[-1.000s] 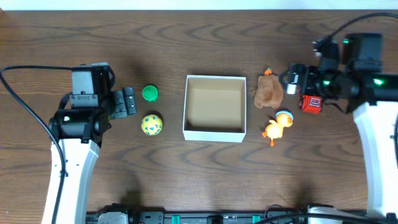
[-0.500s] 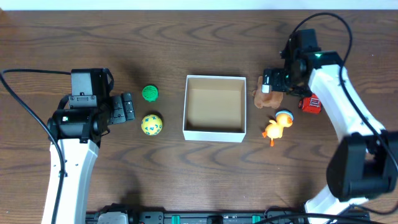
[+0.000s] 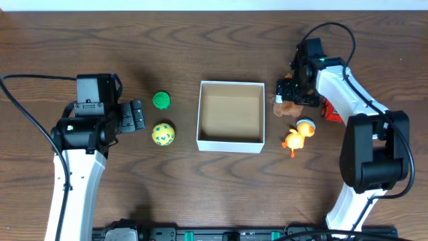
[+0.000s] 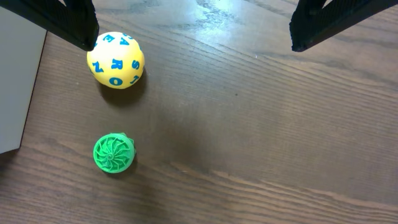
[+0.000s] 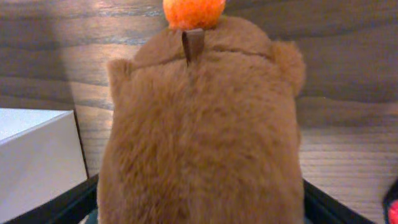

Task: Pack container
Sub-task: 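Reach the right gripper to the brown plush toy and grasp it, then carry the plush toy into the white box and release it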

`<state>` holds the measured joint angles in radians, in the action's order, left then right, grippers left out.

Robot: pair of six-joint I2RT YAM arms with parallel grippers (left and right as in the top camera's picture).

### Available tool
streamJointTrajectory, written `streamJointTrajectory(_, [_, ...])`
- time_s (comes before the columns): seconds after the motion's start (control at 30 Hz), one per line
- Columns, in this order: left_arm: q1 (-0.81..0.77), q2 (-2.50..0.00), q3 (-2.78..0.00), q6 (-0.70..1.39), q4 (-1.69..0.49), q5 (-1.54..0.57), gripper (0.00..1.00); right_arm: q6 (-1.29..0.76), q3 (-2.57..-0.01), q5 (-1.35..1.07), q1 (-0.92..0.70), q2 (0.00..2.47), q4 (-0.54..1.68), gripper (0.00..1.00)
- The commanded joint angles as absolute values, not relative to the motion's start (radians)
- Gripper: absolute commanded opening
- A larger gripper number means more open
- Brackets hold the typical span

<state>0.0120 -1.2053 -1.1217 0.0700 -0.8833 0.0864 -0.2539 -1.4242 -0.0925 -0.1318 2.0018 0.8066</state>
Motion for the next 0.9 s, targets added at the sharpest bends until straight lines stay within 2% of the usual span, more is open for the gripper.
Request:
streamJointTrajectory(0.0, [0.017,-1.206,-1.143,0.053,-0.886,0.102,0.98,-0.257,-1.44,-0.068,-0.139,2.014,0.796,0.77])
streamJointTrajectory(0.03, [0.017,-1.206,-1.143,0.053,-0.886,0.102,0.98,-0.257,-1.44,-0.05,-0.139,2.014,0.795,0.77])
streamJointTrajectory(0.17, [0.017,-1.206,-1.143,0.053,-0.886,0.102,0.98,-0.257,-1.438,-0.022,-0.138,2.014,0.797,0.87])
streamJointTrajectory(0.27, [0.017,-1.206,-1.143,0.053,-0.886,0.102,0.98,-0.258,-1.428,-0.023,-0.139,2.014,0.792,0.86])
streamJointTrajectory(0.33, [0.017,-1.206,-1.143,0.053,-0.886,0.102,0.98,-0.258,-1.411,-0.023,-0.14,2.015,0.774,0.82])
streamJointTrajectory(0.47, [0.017,-1.206,-1.143,0.053,-0.886,0.102,0.98,-0.257,-1.384,-0.014,-0.139,2.015,0.746,0.67])
streamJointTrajectory(0.53, [0.017,-1.206,-1.143,0.053,-0.886,0.102,0.98,-0.253,-1.384,0.002,-0.138,2.014,0.741,0.53])
streamJointTrajectory(0.6, [0.017,-1.206,-1.143,0.053,-0.886,0.102,0.98,-0.237,-1.401,0.003,-0.136,2.004,0.743,0.33])
streamJointTrajectory(0.67, [0.017,-1.206,-1.143,0.053,-0.886,0.102,0.98,-0.237,-1.442,0.004,-0.136,1.977,0.781,0.2])
streamJointTrajectory(0.83, [0.017,-1.206,-1.143,0.053,-0.886,0.102,0.98,-0.238,-1.575,-0.005,-0.159,1.858,0.876,0.02])
streamJointTrajectory(0.87, [0.017,-1.206,-1.143,0.053,-0.886,0.102,0.98,-0.238,-1.605,-0.024,-0.169,1.829,0.895,0.02])
